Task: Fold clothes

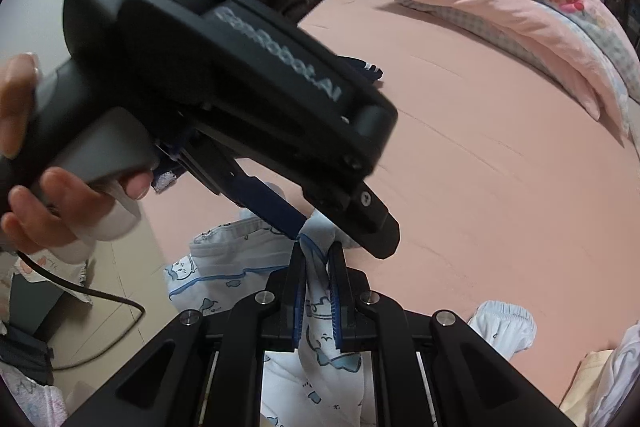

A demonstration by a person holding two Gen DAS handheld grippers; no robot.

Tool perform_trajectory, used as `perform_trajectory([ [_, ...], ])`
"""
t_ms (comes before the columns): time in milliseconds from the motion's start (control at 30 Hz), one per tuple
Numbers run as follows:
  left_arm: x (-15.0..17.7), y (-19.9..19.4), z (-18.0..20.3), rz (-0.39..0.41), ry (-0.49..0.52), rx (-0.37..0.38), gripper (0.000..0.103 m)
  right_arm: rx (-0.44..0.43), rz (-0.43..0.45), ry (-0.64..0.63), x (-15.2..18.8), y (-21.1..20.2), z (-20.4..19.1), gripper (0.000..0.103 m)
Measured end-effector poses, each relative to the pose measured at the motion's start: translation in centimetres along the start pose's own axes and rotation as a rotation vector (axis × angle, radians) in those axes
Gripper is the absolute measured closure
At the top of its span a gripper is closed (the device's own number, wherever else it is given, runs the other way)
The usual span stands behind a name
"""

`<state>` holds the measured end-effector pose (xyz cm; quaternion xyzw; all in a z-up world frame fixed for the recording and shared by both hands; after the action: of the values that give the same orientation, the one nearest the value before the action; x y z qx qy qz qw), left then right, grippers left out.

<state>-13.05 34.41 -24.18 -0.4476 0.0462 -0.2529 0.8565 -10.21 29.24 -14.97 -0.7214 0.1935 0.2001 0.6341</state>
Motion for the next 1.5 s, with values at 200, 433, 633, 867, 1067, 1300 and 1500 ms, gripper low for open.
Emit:
perform_trajectory([
  [200, 0.8, -0.1, -0.1, 0.031, 0.044, -0.036, 0.084, -0.034, -0.024, 0.021, 0.6, 0.4, -0.3, 0.095],
  [433, 0.7, 0.3, -1.3, 0.018, 0.028, -0.063, 0.086, -0.012, -0.073, 0.008, 1.7, 0.9, -0.5, 0.08],
  [633, 0.9, -0.2, -2.8, 0.013, 0.017, -0.08, 0.087, -0.038, -0.107, 0.096, 3.0, -0.2, 2.0, 0.052],
  [867, 1.6, -0.5, -3.6, 0.026, 0.035, -0.12, 0.087, -0.022, -0.08, 0.283, 4.0, -2.6, 6.6, 0.046],
  [1067, 2.6, -0.5, -4.1, 0.019, 0.03, -0.116, 0.087, 0.015, -0.133, 0.369, 5.8, -3.7, 9.1, 0.046],
  [1300, 3.6, -1.0, -4.0, 0.024, 0.058, -0.122, 0.087, 0.062, -0.197, 0.39, 8.3, -2.9, 9.5, 0.046],
  [1500, 4.6, -1.2, -5.0, 0.023, 0.058, -0.135, 0.087, 0.106, -0.25, 0.37, 9.8, -2.0, 8.9, 0.046],
])
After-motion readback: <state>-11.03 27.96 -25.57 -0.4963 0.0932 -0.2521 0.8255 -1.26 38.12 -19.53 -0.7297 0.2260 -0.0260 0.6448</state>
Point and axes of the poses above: each gripper's, at about its wrist camera, not at the fingertips, and y roughly the way its jaws point, z to its right, x to its underside, the point moved 5 cm from there along y, roughly the way its jaws point, and after that the axes turned 4 degrees about -z, right-handed, at the moved point
